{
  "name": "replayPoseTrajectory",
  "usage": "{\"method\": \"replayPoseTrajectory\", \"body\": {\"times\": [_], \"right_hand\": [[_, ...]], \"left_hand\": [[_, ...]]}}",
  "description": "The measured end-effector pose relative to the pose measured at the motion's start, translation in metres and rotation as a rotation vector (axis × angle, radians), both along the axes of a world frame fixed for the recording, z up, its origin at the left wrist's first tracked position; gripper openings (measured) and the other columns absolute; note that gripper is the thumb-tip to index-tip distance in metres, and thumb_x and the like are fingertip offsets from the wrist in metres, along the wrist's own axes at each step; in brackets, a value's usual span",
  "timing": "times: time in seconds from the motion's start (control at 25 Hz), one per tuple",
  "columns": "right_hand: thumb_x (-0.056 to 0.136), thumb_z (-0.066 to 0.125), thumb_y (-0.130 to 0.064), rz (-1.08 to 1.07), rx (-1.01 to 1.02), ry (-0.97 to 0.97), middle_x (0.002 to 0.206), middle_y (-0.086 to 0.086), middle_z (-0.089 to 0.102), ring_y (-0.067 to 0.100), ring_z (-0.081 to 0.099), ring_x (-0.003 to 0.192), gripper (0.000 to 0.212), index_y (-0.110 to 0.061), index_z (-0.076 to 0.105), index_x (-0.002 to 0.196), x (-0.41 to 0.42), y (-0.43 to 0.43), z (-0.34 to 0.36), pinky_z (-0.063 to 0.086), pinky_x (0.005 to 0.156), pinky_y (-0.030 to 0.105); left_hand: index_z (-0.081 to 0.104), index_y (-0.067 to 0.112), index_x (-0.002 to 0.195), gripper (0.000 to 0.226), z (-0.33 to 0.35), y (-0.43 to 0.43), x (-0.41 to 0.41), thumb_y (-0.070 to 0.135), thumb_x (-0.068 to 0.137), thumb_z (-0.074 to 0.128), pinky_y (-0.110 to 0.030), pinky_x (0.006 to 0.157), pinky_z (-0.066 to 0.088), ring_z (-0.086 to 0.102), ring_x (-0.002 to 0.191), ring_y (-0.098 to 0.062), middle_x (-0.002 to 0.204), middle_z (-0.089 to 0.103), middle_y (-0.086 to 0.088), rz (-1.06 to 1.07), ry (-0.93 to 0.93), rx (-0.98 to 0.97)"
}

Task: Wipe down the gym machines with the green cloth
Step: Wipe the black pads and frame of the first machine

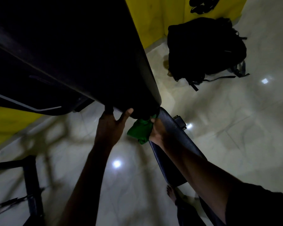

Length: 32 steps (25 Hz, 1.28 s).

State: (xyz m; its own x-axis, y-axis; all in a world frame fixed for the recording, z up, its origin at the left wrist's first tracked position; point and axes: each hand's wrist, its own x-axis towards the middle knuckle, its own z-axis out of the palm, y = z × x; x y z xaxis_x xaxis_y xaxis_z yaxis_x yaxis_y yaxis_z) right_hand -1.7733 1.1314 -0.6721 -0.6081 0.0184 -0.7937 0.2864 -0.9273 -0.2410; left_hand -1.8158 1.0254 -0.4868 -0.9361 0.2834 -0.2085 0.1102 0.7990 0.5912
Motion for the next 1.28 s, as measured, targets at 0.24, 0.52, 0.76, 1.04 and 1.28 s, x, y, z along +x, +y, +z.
{"method": "replayPoseTrajectory", "body": {"times": [0.24,0.52,0.76,1.04,1.28], "right_hand": [[0.099,0.031,-0.03,-0.182,-0.225,-0.022,0.103,0.025,0.071,0.039,0.065,0.099,0.048,-0.002,0.07,0.106,-0.006,-0.018,0.012,0.051,0.088,0.048],[0.095,0.038,-0.06,-0.172,-0.231,0.023,0.111,0.019,0.071,0.036,0.068,0.099,0.061,-0.011,0.07,0.114,-0.022,-0.048,0.017,0.045,0.103,0.059],[0.099,0.044,-0.04,0.19,0.008,0.178,0.097,0.006,0.062,0.021,0.06,0.086,0.034,-0.021,0.071,0.099,0.011,-0.03,0.019,0.047,0.076,0.035],[0.107,0.039,-0.034,0.847,1.259,-0.056,0.121,0.023,0.06,0.036,0.058,0.111,0.042,-0.001,0.051,0.129,0.043,0.031,0.014,0.038,0.082,0.033],[0.098,0.048,-0.036,1.205,1.884,-0.051,0.119,0.019,0.055,0.038,0.057,0.105,0.045,-0.002,0.047,0.127,0.072,0.049,-0.018,0.047,0.084,0.044]], "left_hand": [[0.054,0.022,0.14,0.078,-0.003,-0.019,-0.018,0.069,0.079,0.063,-0.022,0.096,0.032,0.047,0.129,-0.018,0.137,0.057,-0.004,-0.068,0.015,-0.063],[0.058,0.021,0.136,0.07,0.0,-0.017,-0.02,0.064,0.081,0.063,-0.02,0.096,0.032,0.046,0.13,-0.013,0.136,0.057,0.003,-0.084,0.045,-0.093],[0.055,0.019,0.139,0.07,0.0,-0.017,-0.018,0.06,0.084,0.064,-0.022,0.096,0.036,0.05,0.13,-0.019,0.137,0.058,-0.004,-0.073,0.034,-0.021],[0.031,0.02,0.154,0.067,-0.063,-0.027,0.036,0.051,0.098,0.048,-0.034,0.113,0.036,0.045,0.138,-0.022,0.153,0.044,-0.001,0.132,-0.028,0.191],[0.039,0.006,0.149,0.049,-0.14,-0.036,0.1,0.021,0.104,0.049,-0.021,0.107,0.032,0.05,0.132,-0.028,0.145,0.051,-0.014,0.06,-0.222,0.08]]}}
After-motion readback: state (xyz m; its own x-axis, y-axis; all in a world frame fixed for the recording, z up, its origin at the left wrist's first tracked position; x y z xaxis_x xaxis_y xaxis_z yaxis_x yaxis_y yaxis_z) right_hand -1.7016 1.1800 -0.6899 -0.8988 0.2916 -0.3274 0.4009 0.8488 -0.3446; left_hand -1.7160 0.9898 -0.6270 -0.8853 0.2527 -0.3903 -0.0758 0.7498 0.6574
